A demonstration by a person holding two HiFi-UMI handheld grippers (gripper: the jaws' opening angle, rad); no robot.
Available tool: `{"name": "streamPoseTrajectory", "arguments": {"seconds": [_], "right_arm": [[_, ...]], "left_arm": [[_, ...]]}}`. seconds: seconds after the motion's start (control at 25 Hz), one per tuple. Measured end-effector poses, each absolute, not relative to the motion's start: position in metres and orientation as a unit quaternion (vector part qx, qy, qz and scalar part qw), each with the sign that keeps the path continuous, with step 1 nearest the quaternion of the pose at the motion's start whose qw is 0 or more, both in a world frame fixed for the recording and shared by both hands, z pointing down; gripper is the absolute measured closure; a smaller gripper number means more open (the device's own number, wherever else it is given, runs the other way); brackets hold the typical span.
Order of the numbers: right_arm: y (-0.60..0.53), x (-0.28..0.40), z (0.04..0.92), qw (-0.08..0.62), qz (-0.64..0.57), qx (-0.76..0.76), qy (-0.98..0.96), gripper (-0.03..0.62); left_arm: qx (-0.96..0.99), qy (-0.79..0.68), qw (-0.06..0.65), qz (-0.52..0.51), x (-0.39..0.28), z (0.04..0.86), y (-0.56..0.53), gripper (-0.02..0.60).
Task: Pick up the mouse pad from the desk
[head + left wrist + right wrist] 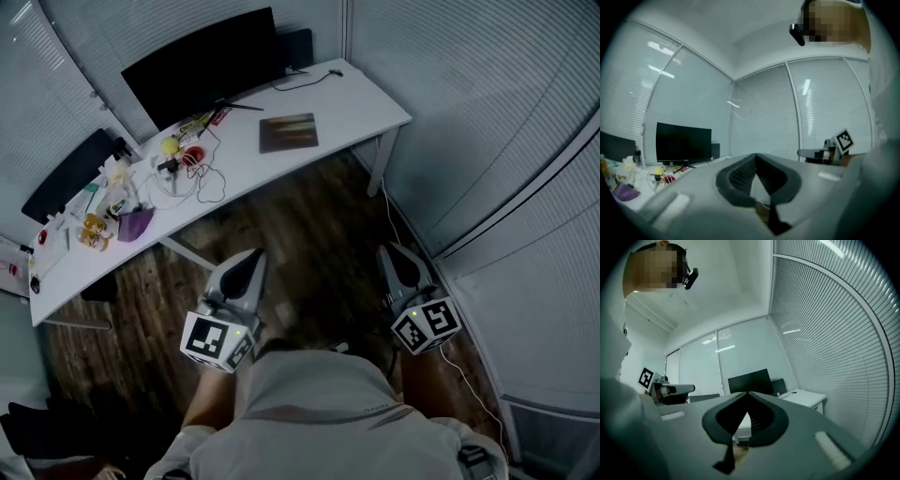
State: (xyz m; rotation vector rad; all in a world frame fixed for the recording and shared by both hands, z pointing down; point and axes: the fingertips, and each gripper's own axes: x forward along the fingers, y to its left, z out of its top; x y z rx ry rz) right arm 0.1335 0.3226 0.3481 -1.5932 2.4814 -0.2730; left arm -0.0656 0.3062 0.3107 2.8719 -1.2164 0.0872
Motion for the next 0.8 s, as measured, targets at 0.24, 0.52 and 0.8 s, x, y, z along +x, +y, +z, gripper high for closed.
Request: {"name": "streamPoseTrajectory", "arguments": {"seconds": [0.24, 0.52, 0.8], "right_arm": [[0.317, 0.162, 0.364, 0.086, -0.105, -0.532, 0.836, 0.589], [0.284, 0.178, 0.377, 0.082, -0.12, -0.553, 0.821, 0.589], [0.207, 0.179, 0.374, 0.062, -0.118, -0.58, 0.803, 0.589]], "left_arm": [[0.917, -0.397, 0.03, 0.031, -0.043, 0.329, 0.3, 0.58], [0.922, -0.384, 0.038, 0.031, -0.028, 0.338, 0.254, 0.58], [0.933, -0.359, 0.031, 0.015, -0.028, 0.34, 0.165, 0.58]]}}
